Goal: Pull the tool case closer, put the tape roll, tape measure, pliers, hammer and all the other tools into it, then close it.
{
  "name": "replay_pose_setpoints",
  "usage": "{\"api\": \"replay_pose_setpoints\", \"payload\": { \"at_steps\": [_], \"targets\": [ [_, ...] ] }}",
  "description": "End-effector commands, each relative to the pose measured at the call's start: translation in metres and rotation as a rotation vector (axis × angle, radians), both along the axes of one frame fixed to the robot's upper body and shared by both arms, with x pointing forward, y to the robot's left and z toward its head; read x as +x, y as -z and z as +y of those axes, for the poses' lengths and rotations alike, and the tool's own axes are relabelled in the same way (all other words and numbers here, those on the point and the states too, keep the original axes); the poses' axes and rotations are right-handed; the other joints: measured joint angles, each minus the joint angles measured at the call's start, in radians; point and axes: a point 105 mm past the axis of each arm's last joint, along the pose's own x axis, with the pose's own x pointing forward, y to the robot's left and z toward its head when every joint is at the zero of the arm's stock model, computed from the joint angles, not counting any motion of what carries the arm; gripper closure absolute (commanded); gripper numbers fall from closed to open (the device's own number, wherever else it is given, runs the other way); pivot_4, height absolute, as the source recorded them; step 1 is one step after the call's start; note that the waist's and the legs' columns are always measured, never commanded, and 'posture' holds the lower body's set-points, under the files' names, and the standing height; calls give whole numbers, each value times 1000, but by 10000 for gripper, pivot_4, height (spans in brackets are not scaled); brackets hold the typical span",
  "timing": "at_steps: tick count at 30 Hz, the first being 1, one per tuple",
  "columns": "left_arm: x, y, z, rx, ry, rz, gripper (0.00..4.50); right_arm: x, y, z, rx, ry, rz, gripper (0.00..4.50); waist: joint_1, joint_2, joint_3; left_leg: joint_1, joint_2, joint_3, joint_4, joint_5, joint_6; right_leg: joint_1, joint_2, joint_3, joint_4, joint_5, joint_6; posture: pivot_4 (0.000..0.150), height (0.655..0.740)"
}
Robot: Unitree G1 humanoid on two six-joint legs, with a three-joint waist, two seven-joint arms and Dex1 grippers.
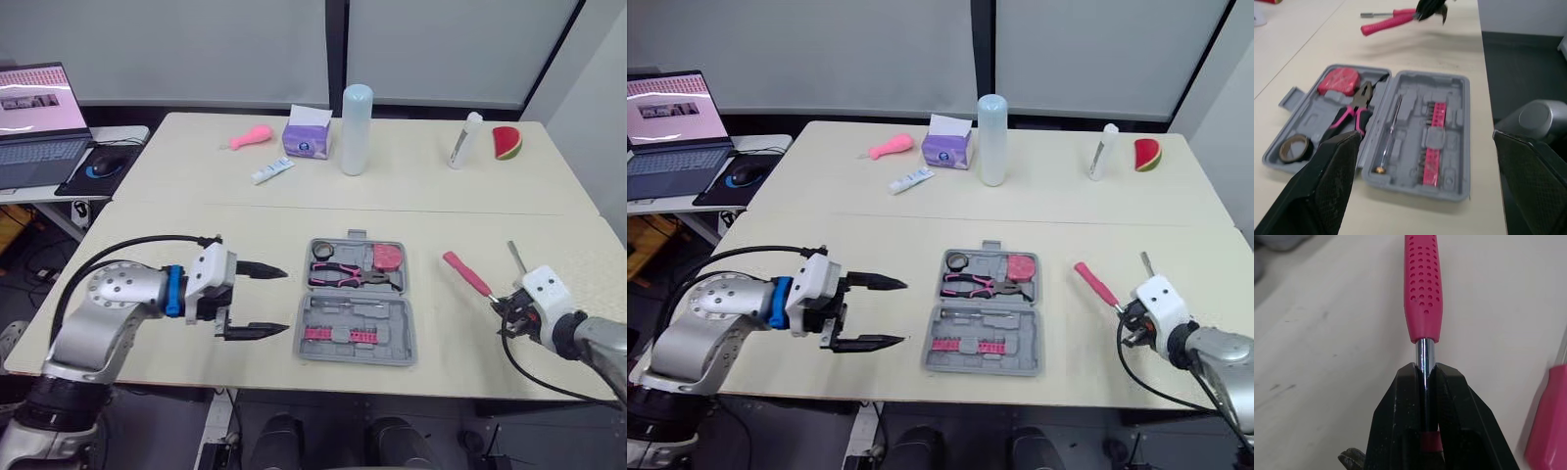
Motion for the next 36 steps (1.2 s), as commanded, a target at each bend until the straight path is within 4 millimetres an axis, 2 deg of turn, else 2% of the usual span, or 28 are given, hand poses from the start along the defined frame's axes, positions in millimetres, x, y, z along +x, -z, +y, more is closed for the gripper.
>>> {"api": "replay_pose_setpoints", "payload": {
  "at_steps": [1, 4, 9, 12, 18, 22, 36],
  "targets": [
    [-2, 0, 12, 58, -2, -32, 0, -15, -15, 35, -27, -204, 57, 42851, 4, 0, 0, 0, 0, 0, 0, 0, 0, 0, 0, 0, 0, 0, 0, 1500, 6921],
    [-5, 8, 19, 111, 7, -22, 0, -21, -22, 57, -92, -363, 97, 42851, 4, -1, 1, -1, -1, 0, 0, 0, 0, 0, -1, 0, -1, 0, 0, 1500, 6921],
    [-7, 15, 23, 160, 17, -18, 0, -20, -23, 98, -201, -622, 130, 42851, 1, -1, 1, -2, -1, -1, 0, 0, 0, 0, -1, -1, -2, 0, 0, 1500, 6921],
    [-8, 17, 23, 172, 22, -16, 0, -10, -23, 119, -232, -707, 140, 42851, -3, -1, 2, -2, 0, -1, 0, 0, 0, -1, -1, -1, -1, 0, 0, 1500, 6921],
    [-8, 20, 23, 184, 25, -14, 0, 5, -16, 146, -273, -781, 137, 42851, 4, -1, 3, -7, -1, -2, 2, 0, 0, -6, -3, -3, -1, 0, 0, 1500, 6921],
    [-8, 21, 23, 188, 25, -15, 0, 13, -5, 155, -294, -801, 140, 42851, 3, -1, 3, -14, -1, -3, 5, 0, 0, -14, -3, -3, 3, 0, 0, 1500, 6921],
    [-11, 24, 21, 181, 22, -16, 0, 28, 9, 170, -290, -804, 135, 42851, 1, -1, 3, -14, -1, -3, 6, 0, 0, -15, -3, -4, 5, 0, 0, 1500, 6921]
  ]
}}
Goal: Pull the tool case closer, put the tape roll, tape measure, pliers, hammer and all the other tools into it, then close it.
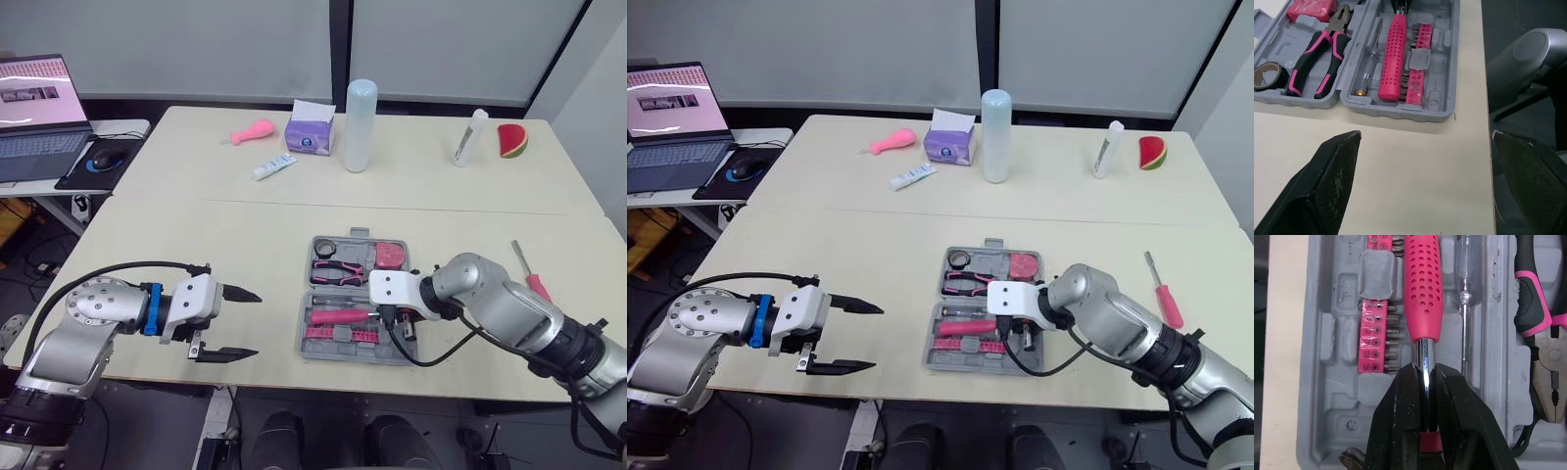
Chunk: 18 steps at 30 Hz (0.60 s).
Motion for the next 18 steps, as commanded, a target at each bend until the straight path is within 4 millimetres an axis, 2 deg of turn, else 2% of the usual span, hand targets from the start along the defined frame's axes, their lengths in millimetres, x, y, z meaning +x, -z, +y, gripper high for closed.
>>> {"api": "replay_pose_setpoints", "payload": {
  "at_steps": [1, 15, 17, 18],
  "targets": [
    [-2, -2, -4, 0, 17, -26, 0, 3, -6, 8, 16, -29, -40, 42851, 0, 0, 0, 0, 0, 0, 0, 0, 0, 0, 0, 0, 0, 0, 0, 1500, 6921],
    [0, -1, -7, -4, 16, -36, 0, 2, 5, 10, 15, -24, -5, 42851, -1, 0, 0, 0, 0, 0, 0, 0, 0, 0, 0, 0, 1, 0, 0, 1500, 6921],
    [0, -1, -8, -5, 17, -38, 0, 1, 4, 10, 21, -23, -7, 35847, -1, 0, 0, 0, 0, 0, 0, 0, 0, 0, 0, 0, 1, 0, 0, 1500, 6921],
    [0, -1, -8, -6, 17, -39, 0, 1, 1, 12, 30, -25, -7, 34754, -1, 0, 0, 0, 0, 0, 0, 0, 0, 0, 0, 0, 1, 0, 0, 1500, 6921]
  ]
}}
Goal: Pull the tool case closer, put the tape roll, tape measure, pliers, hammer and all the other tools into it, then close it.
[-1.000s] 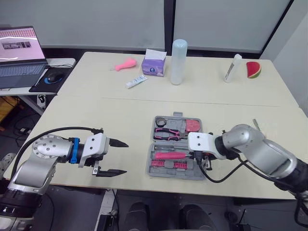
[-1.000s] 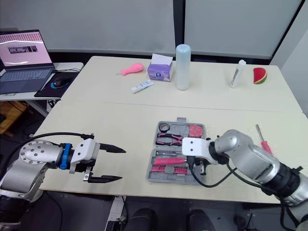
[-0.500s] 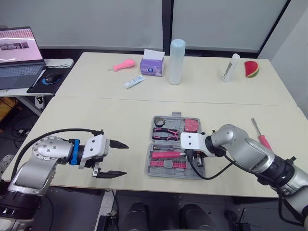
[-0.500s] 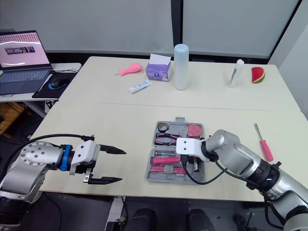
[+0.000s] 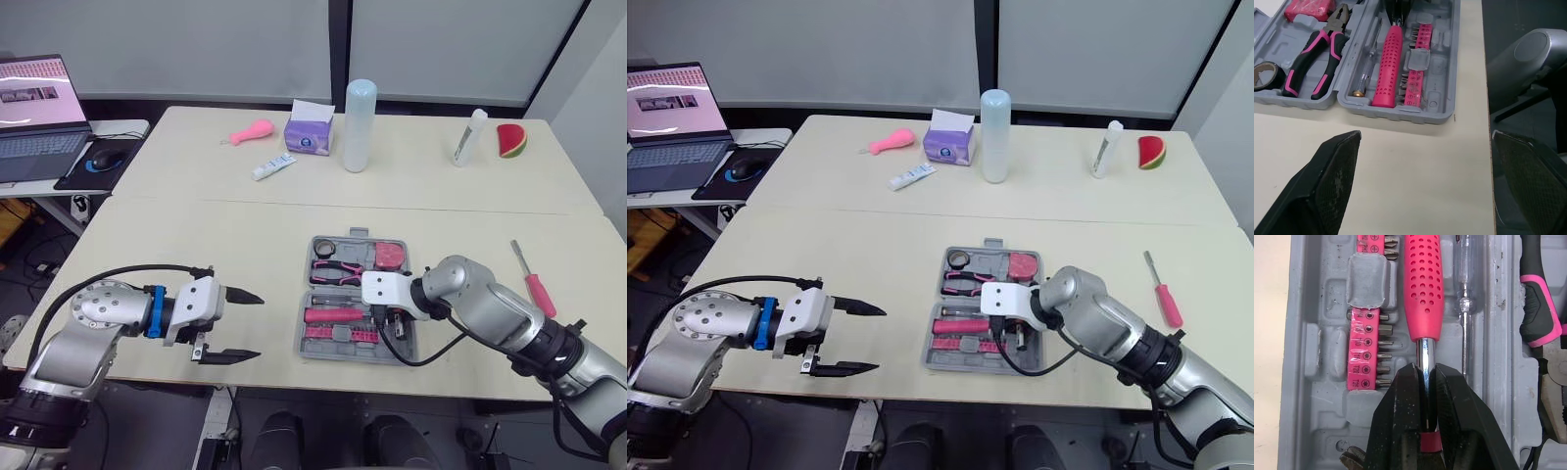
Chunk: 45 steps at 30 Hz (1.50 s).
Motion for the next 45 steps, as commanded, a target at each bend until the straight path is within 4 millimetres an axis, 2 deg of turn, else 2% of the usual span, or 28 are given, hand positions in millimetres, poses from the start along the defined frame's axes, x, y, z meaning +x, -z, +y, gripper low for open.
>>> {"api": "replay_pose_setpoints", "payload": {
  "at_steps": [1, 4, 9, 12, 13, 19, 22, 29, 35, 43, 45],
  "targets": [
    [1, -7, -6, -7, 24, -43, 0, -2, -12, 7, 44, -26, -23, 32947, 0, 0, 0, 0, 0, 0, 0, 0, 0, 0, 0, 0, 0, 0, 0, 1500, 6921],
    [1, -7, -7, -9, 23, -45, 0, -4, -26, 12, 92, -33, -25, 27153, 0, 0, 0, 0, 0, 0, 0, 0, 0, 0, 0, 0, 1, 0, 0, 1500, 6921],
    [1, -7, -8, -13, 19, -46, 0, -11, -50, 20, 182, -69, -36, 27153, 0, 0, 0, 0, 0, 0, 0, 0, 0, 0, 0, 0, 2, 0, 0, 1500, 6921],
    [1, -7, -7, -14, 16, -47, 0, -15, -55, 24, 213, -100, -46, 27153, 0, 0, 0, 0, 0, 0, 0, 0, 0, 0, 0, 0, 3, 0, 0, 1500, 6921],
    [1, -8, -7, -14, 16, -47, 0, -15, -56, 25, 224, -99, -52, 28865, 0, 0, 0, 0, 0, 0, 0, 0, 0, 0, 0, 0, 3, 0, 0, 1500, 6921],
    [2, -8, -7, -26, 7, -48, 0, -12, -33, 30, 223, -91, -55, 40800, 0, 0, 0, 0, 0, 0, 1, 0, 0, -1, 0, 0, 4, 0, 0, 1500, 6921],
    [2, -9, -7, -30, 2, -49, 0, -7, -21, 34, 211, -83, -55, 44820, -1, 0, 0, 1, 0, 0, 1, 0, 0, -1, 0, 0, 5, 0, 0, 1500, 6921],
    [2, -9, -8, -35, -6, -50, 0, 0, 5, 31, 157, -43, -33, 44820, -1, 0, 0, 1, 0, 0, 1, 0, 0, -2, 0, 0, 6, 0, 0, 1500, 6921],
    [2, -9, -9, -40, -16, -51, 0, -3, 24, 24, 128, -22, -2, 44820, -2, -2, -1, 2, 0, 0, 1, 0, 0, -1, 0, 0, 7, 0, 0, 1500, 6921],
    [4, -6, -7, -53, -45, -46, 0, -1, 17, 27, 176, -16, -32, 44820, -4, -3, -2, 3, 1, 0, 1, 0, 0, -2, 1, 0, 10, 0, 0, 1500, 6921],
    [6, -7, -6, -74, -69, -47, 0, -3, 4, 35, 255, -23, -47, 44820, -4, -3, -2, 3, 1, 0, 1, 0, 0, -2, 1, 0, 10, 0, 0, 1500, 6921]
  ]
}}
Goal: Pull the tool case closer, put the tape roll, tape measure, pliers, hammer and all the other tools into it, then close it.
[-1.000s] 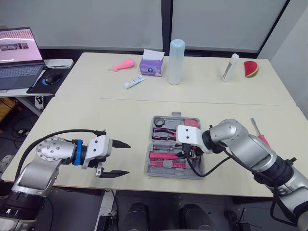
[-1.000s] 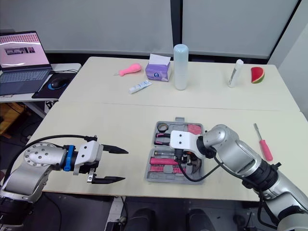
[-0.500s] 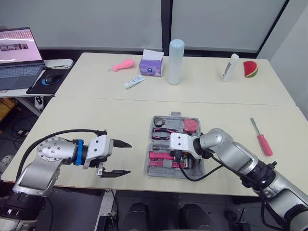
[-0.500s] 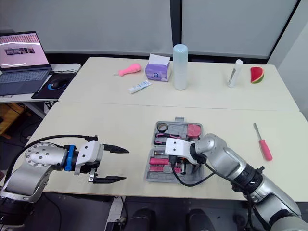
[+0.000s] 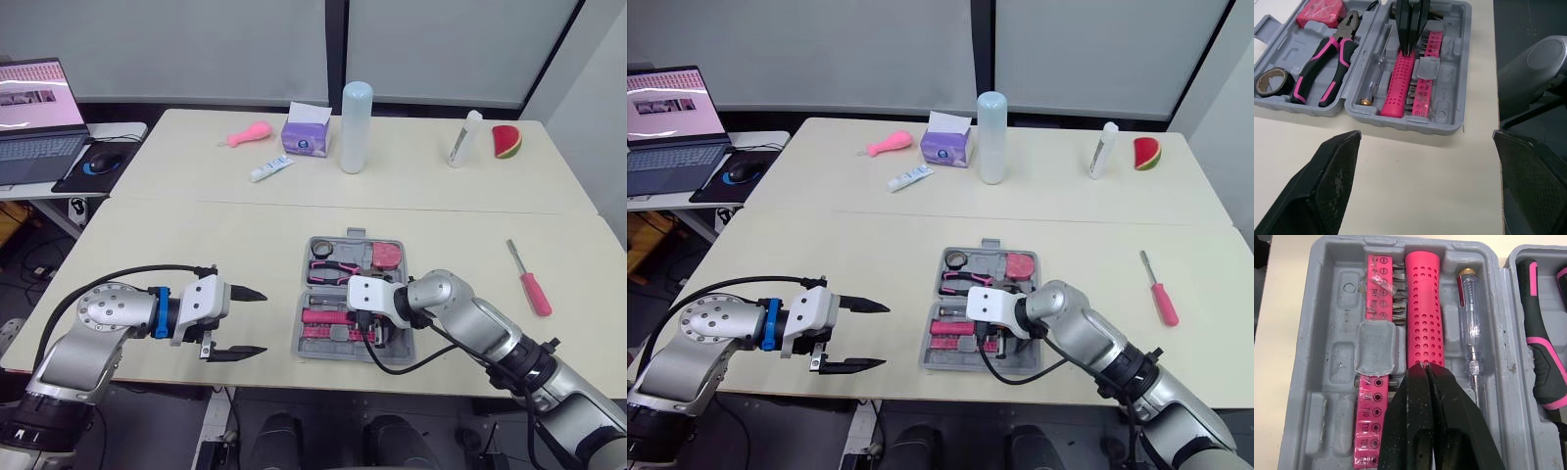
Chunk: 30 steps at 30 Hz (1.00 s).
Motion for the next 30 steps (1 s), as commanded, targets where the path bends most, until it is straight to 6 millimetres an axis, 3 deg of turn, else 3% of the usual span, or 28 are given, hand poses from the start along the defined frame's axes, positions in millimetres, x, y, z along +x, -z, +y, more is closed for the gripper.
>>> {"api": "replay_pose_setpoints", "payload": {
  "at_steps": [1, 6, 9, 13, 20, 22, 24, 26, 30],
  "targets": [
    [4, -8, 0, -57, -38, -29, 0, 0, -21, 8, 118, 6, -43, 44820, 0, 0, 0, 0, 0, 0, 0, 0, 0, 0, 0, 0, 0, 0, 0, 1500, 6921],
    [14, -15, 7, -146, -150, -67, 0, 1, -72, -7, 295, 76, -143, 44820, 3, 0, 0, -1, 0, 0, 0, 0, 0, -1, 0, 0, 1, 0, 0, 1500, 6921],
    [24, -20, 16, -232, -281, -80, 0, -1, -91, -43, 347, 181, -246, 44820, 9, -1, 0, -1, 0, -1, 0, 0, 0, 0, -1, 0, 0, 0, 0, 1500, 6921],
    [34, -22, 37, -332, -481, -111, 0, -6, -100, -105, 344, 396, -423, 44820, 14, -2, -1, -3, -2, -3, 0, 0, 0, 1, -2, -1, -2, 0, 0, 1500, 6921],
    [31, -4, 81, -425, -810, -128, 0, -43, -91, -215, 431, 879, -520, 44820, 2, -2, -1, -1, 0, 0, -1, 0, 0, 3, 0, 0, -4, 0, 0, 1500, 6921],
    [28, 4, 89, -436, -874, -126, 0, -55, -85, -237, 453, 992, -551, 44820, 3, -2, -2, 0, 0, 0, -2, 0, 0, 3, 1, 1, -4, 0, 0, 1500, 6921],
    [19, 18, 97, -432, -952, -112, 0, -77, -63, -266, 454, 1162, -548, 44820, 4, -2, -2, 0, 0, 0, -1, 0, 0, 4, 1, 1, -4, 0, 0, 1500, 6921],
    [8, 33, 104, -437, -1043, -97, 0, -103, -41, -290, 460, 1330, -526, 40302, 6, -2, -4, 0, 0, 0, -2, 0, 0, 4, 0, 2, -5, 0, 0, 1500, 6921],
    [-5, 43, 100, -452, -1100, -77, 0, -126, -22, -305, 462, 1435, -495, 33061, 3, -2, -4, 0, 0, 1, -2, 0, 0, 5, 0, 3, -7, 0, 0, 1500, 6921]
  ]
}}
